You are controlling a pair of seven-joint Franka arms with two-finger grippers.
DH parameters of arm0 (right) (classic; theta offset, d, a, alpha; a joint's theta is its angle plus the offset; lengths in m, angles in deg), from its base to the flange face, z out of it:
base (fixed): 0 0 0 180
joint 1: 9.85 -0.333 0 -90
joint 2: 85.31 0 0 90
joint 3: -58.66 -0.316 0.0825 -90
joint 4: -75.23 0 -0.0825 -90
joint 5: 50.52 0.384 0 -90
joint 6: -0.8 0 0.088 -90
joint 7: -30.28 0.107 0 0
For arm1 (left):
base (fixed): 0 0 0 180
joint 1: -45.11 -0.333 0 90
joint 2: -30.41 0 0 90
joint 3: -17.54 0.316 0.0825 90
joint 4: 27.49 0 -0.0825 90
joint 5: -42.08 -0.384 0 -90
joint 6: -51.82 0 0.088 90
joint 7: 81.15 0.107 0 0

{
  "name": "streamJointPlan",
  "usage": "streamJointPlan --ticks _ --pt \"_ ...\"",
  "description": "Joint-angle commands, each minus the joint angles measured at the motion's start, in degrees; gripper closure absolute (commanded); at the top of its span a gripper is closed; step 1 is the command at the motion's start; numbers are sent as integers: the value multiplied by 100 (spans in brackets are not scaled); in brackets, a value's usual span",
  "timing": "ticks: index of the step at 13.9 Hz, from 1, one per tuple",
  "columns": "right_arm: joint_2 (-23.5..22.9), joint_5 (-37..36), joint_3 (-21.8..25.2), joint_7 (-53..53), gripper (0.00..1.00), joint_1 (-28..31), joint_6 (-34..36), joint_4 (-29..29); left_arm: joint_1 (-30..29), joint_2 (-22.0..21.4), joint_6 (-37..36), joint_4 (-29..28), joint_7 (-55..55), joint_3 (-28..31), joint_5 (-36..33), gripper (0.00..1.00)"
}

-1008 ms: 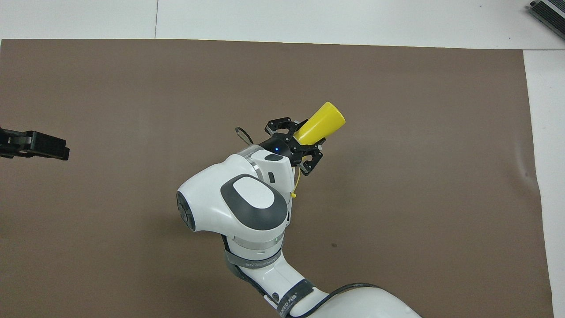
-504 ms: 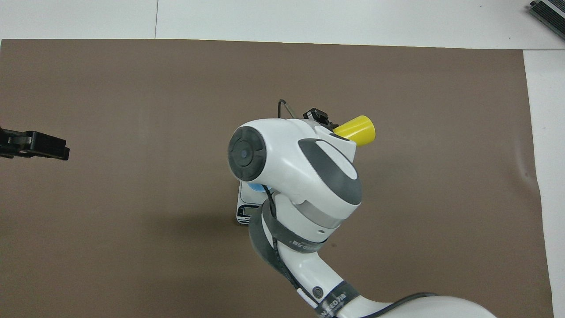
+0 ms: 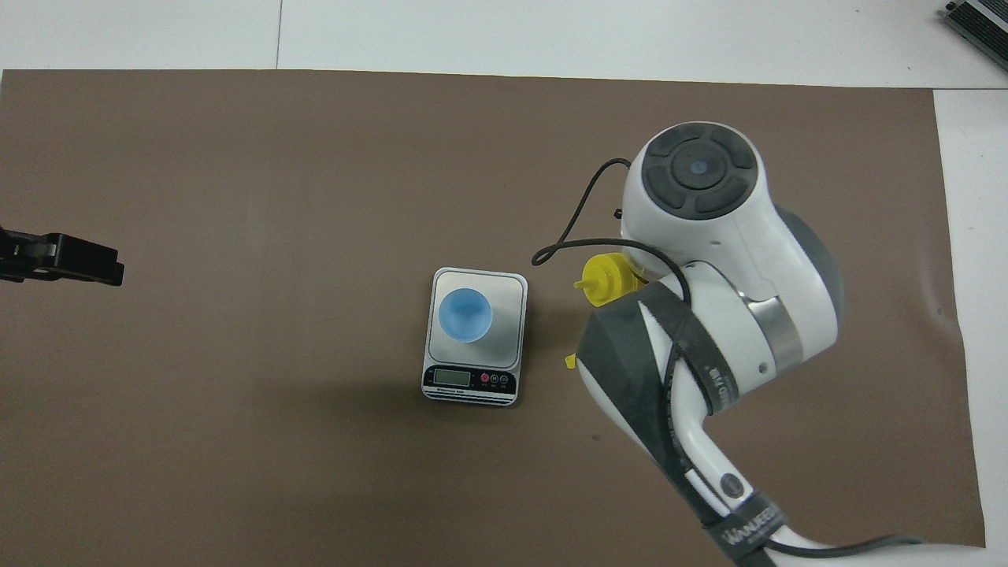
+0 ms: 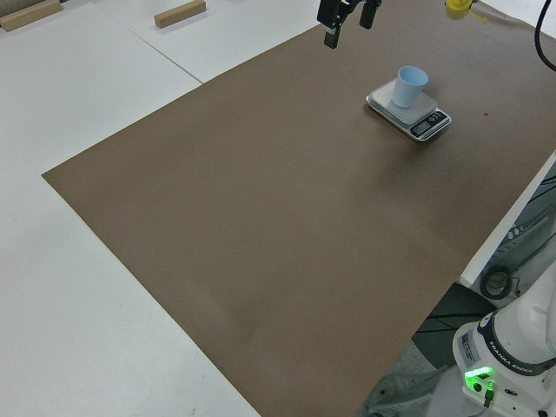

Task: Pour seasoning into cup on scale with both arms
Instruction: 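Carry the yellow bottle back beside the scale with the right gripper, then set the bottle down and open the right gripper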

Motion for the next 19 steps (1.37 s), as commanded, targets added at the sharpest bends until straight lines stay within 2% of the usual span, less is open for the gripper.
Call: streamJointPlan --ticks 1,3,7,10,12,14,16,19 --pt "238 911 -85 -485 100 619 -73 -302 -38 -63 -57 -50 20 -17 -110 0" --pt "273 1729 -76 -1029 100 1095 -73 -477 -38 -63 -57 -50 20 -17 -110 0" --pt "484 2925 -76 -2023 100 2009 -160 -1064 -38 -63 -57 -50 20 -17 -110 0" --pt "537 3751 -67 -2875 100 2598 -214 -1522 -30 -63 -57 -50 20 -17 -110 0" --pt "520 4157 -67 -3061 100 2959 -249 -1646 -30 -63 -57 -50 20 -17 -110 0" --pt "484 4420 -67 -3377 100 3126 -275 -1803 -38 -63 -57 -50 20 -17 -110 0" --pt "449 4711 -67 -4262 100 3338 -468 -2190 -38 -63 -57 -50 20 -17 -110 0" --pt "353 5089 -67 -4451 100 3426 -705 -2402 -38 -63 -57 -50 20 -17 -110 0"
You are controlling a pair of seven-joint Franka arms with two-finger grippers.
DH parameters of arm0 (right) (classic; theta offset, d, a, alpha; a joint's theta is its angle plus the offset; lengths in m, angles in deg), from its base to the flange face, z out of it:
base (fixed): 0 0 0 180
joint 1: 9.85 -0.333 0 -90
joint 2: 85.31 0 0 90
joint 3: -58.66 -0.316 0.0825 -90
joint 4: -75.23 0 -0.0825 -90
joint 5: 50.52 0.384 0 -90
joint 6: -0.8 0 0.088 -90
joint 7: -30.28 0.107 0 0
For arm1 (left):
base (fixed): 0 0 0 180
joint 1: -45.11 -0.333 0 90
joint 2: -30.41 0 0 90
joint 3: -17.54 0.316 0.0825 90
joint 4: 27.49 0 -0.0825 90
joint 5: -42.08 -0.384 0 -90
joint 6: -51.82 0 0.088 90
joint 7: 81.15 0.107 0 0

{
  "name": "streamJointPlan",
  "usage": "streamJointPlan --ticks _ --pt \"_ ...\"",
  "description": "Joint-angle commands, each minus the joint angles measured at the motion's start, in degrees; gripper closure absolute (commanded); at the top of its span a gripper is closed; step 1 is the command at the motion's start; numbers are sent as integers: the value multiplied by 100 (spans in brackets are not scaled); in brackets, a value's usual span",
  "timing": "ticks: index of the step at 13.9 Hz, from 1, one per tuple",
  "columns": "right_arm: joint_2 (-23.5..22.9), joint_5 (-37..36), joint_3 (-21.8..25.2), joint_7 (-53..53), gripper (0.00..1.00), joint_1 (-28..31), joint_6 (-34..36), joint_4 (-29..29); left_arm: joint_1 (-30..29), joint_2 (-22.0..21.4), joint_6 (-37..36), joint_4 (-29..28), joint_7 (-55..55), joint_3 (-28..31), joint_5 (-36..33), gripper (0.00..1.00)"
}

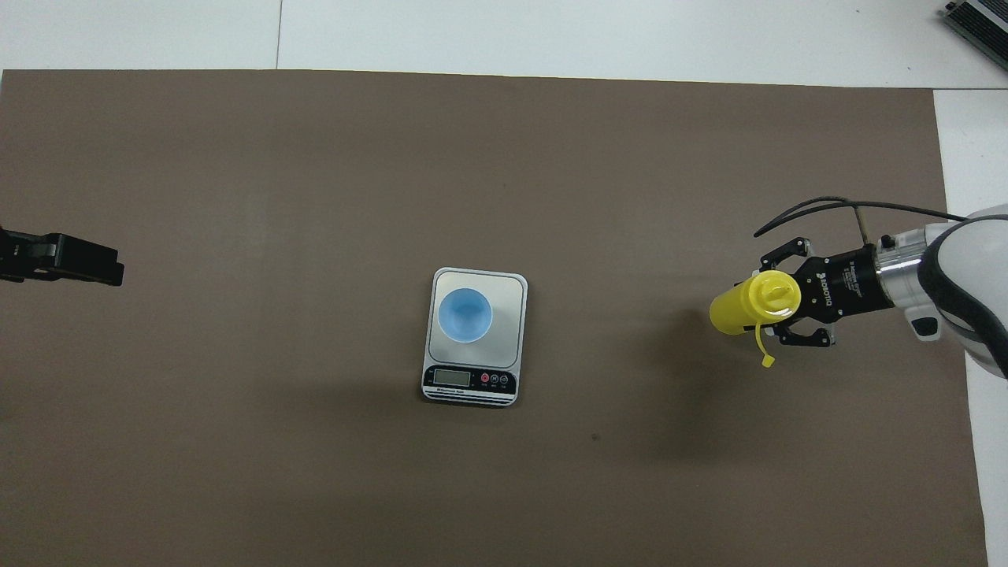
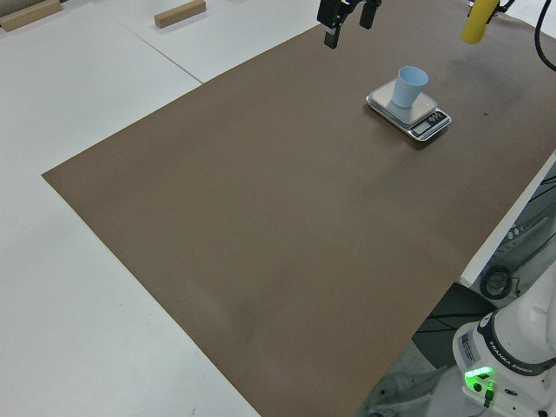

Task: Pour seasoning into cup on scale with both arms
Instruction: 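Set the bottle down and open the right gripper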

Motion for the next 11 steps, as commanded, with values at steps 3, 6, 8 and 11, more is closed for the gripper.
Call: streamJointPlan --ticks 3,6,8,11 --pt "86 502 -85 -322 100 102 -305 -402 -38 -63 -57 -50 20 -17 -110 0" --pt "138 502 -59 -718 50 94 -349 -560 -38 -63 -57 -50 20 -17 -110 0" --pt "130 458 -41 -700 12 111 -367 -551 -38 -63 -57 -50 20 -17 -110 0" --pt "138 379 -24 -735 0 120 -376 -499 -38 -63 -57 -50 20 -17 -110 0"
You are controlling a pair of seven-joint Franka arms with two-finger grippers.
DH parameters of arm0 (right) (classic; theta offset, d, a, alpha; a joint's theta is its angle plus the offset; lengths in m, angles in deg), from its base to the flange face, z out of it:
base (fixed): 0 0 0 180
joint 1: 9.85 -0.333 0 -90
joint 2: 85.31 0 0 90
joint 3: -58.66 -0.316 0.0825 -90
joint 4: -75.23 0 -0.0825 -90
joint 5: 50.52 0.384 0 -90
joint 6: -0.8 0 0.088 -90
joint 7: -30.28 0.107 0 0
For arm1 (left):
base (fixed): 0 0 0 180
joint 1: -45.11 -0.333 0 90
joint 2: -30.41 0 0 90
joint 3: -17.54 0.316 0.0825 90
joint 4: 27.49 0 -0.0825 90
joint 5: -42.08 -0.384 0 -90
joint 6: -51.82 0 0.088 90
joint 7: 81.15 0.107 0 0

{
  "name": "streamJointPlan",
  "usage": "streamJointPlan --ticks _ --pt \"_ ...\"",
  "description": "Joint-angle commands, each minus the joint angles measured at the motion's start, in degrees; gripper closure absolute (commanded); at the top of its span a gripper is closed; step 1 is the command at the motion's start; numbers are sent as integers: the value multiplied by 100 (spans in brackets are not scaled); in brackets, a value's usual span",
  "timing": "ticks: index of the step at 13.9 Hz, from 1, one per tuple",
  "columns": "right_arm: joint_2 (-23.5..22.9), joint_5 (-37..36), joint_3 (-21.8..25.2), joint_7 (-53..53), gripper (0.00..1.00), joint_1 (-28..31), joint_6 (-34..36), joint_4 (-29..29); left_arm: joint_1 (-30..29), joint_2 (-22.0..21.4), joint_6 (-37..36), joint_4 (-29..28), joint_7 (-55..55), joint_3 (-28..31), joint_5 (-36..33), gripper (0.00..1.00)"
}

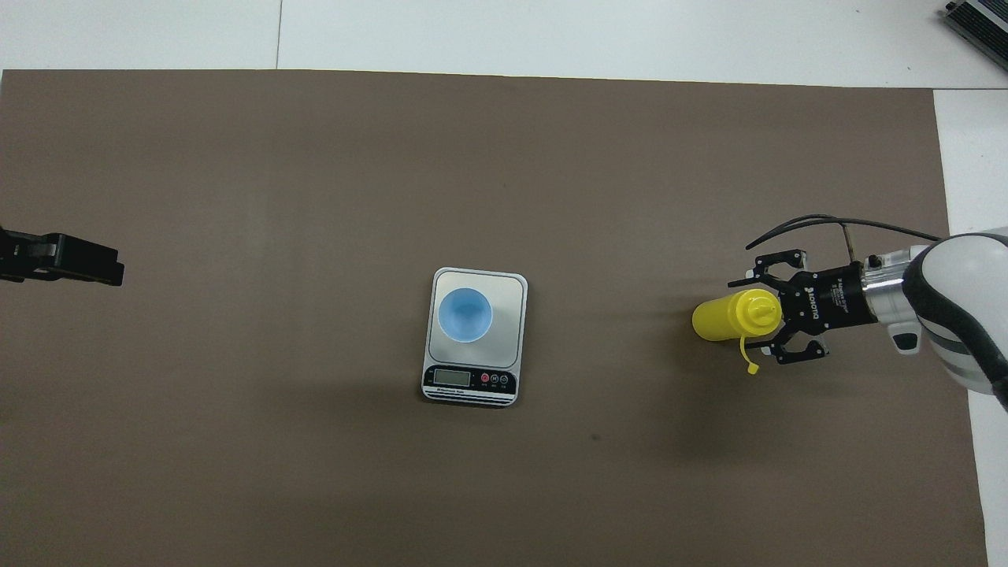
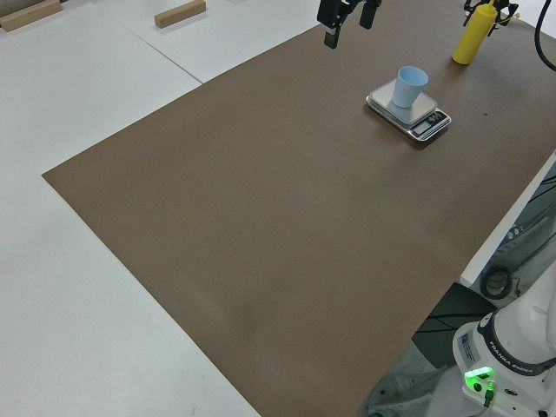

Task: Pour seasoning into cup on scale with both arms
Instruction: 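Set the bottle down and open the right gripper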

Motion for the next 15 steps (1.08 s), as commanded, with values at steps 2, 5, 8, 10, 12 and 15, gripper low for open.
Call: streamJointPlan --ticks 2,5,8,10,12,15 --pt "137 -503 -25 -255 0 84 -127 94 -38 -63 -57 -50 20 -17 -110 0" --pt "391 -1252 -26 -264 0 32 -118 411 -38 -63 -57 -50 20 -17 -110 0" --pt "567 -2498 -96 -641 0 -134 4 903 -38 -63 -57 -50 20 -17 -110 0" --pt "708 -2861 -96 -1175 0 -328 40 1088 -38 -63 -57 -50 20 -17 -110 0" --pt "901 -3072 -105 -1772 0 -459 49 1141 -38 -63 -57 -50 20 -17 -110 0" --pt "1147 -3853 -105 -2977 0 -899 75 1141 -38 -63 -57 -50 20 -17 -118 0"
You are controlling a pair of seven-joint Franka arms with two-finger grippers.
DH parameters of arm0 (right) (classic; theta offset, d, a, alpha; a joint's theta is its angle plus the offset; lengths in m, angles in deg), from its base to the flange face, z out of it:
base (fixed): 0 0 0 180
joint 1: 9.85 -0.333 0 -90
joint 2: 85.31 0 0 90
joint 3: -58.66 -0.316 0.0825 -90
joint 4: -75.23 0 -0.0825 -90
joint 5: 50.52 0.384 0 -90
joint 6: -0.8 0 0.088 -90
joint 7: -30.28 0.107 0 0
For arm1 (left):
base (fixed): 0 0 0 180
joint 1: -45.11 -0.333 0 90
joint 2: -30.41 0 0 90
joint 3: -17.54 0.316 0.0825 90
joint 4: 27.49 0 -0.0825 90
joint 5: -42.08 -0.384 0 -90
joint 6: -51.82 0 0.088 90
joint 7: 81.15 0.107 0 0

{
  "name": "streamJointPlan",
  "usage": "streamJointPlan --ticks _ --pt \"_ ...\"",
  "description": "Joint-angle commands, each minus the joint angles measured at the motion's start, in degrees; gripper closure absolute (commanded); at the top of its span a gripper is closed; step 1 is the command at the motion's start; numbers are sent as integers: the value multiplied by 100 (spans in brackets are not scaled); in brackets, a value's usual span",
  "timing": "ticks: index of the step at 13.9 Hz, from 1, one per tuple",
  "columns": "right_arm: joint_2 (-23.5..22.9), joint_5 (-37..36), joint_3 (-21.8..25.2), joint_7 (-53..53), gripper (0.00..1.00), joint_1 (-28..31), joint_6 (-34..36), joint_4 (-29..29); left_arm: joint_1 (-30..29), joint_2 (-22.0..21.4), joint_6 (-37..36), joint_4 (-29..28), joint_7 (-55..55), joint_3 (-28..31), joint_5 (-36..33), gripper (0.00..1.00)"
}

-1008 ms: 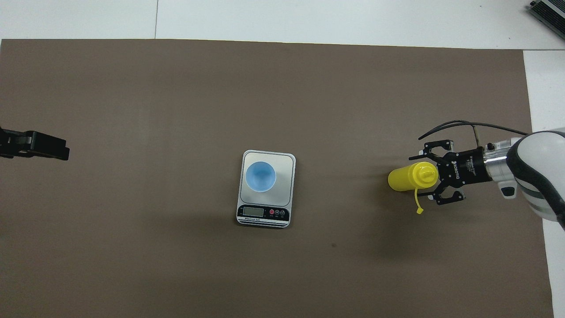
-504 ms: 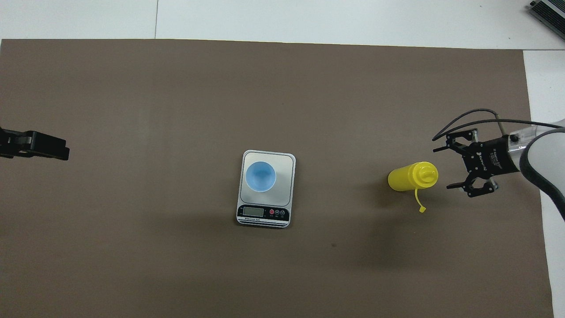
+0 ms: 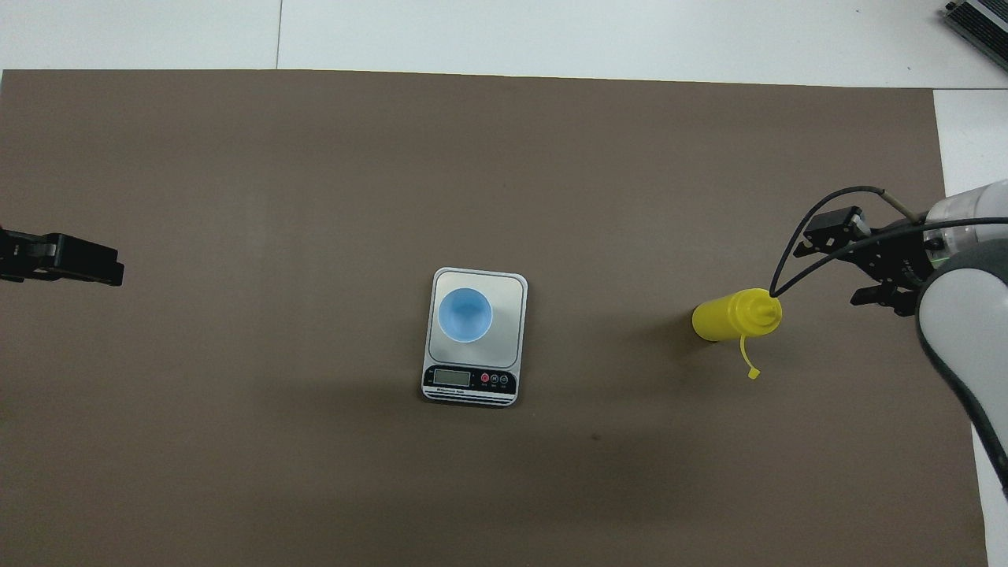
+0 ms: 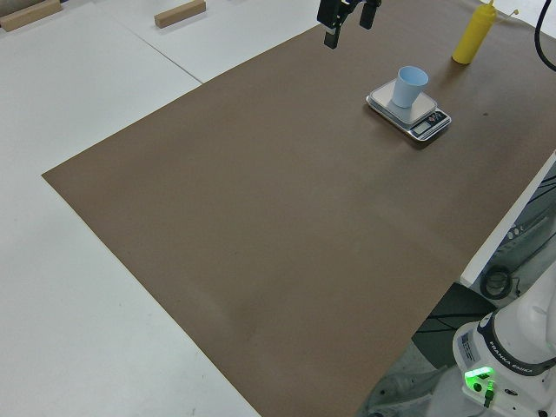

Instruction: Pour seasoning into cup on scale with both arms

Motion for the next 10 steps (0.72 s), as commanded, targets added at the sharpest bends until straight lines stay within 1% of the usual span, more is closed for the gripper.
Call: streamJointPlan --ticks 1,3,5,7,9,10 --pt "191 -534 -20 -737 0 -351 112 5 -38 -63 -57 -50 20 -17 -110 0" --pt "270 -832 -38 -764 0 -606 199 58 -38 -63 -57 -50 20 -17 -110 0" --pt "349 -1412 -38 -808 0 -1054 244 84 -38 -63 -57 -50 20 -17 -110 0" --pt "367 -1467 -64 -869 0 -1135 375 285 -38 -63 -57 -50 20 -17 -110 0" --pt "306 -1476 -82 -1438 0 -1126 656 645 -38 -63 -57 -50 20 -17 -110 0" --pt "297 -1424 -82 -1659 0 -1109 735 734 -38 -63 -57 -50 20 -17 -110 0"
